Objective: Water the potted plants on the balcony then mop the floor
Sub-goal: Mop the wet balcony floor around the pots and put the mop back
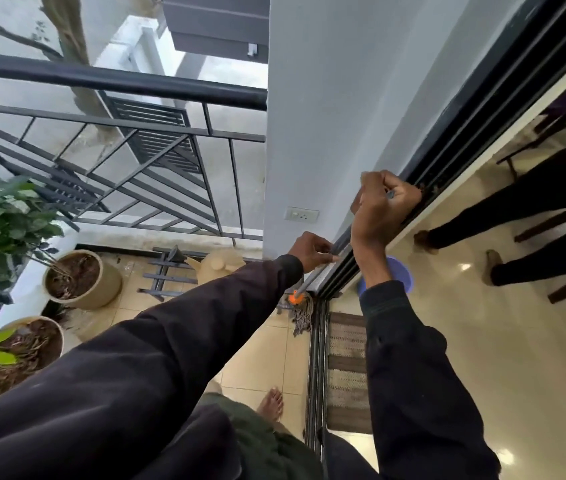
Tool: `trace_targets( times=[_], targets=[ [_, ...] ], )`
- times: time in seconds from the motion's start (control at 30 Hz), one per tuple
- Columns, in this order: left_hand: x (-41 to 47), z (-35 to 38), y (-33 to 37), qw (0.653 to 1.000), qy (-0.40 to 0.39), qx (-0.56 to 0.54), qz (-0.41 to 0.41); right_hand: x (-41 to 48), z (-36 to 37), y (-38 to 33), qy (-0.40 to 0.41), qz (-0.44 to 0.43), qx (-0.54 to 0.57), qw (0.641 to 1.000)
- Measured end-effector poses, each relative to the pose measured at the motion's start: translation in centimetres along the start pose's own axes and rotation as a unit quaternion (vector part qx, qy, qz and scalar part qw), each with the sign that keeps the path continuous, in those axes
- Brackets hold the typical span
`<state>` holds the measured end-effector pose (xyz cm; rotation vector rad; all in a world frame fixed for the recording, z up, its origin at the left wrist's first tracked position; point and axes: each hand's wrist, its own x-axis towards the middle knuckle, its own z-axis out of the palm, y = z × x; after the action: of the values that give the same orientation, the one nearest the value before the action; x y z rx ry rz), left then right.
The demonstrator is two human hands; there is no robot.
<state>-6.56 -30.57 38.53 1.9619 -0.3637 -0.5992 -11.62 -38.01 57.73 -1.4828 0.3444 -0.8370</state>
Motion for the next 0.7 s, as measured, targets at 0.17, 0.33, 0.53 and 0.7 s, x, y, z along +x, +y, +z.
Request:
trace_targets(
  times=[0.17,0.33,0.53,0.7],
  targets=[
    [2.5,-0.9,-0.6,1.0,-0.017,-0.01,-0.024,2.8,1.9,3.4,0.013,0.027,-0.026,0.999],
    [5.9,-2.5,-1.6,0.998,-0.045,-0.005,-0.046,5.2,3.9,5.9,-0.016,0.028,-0.034,0.999],
    [10.9,-4.3,-2.2,0.995,-0.08,-0.01,-0.067,8.7,5.8,8.7,-0.039,0.024,-0.082,0.996],
    [14.2,-5.3,-2.1,0.993,-0.085,-0.018,-0.083,10.2,7.8,11.2,-0.069,0.029,-0.222,0.972]
  ],
)
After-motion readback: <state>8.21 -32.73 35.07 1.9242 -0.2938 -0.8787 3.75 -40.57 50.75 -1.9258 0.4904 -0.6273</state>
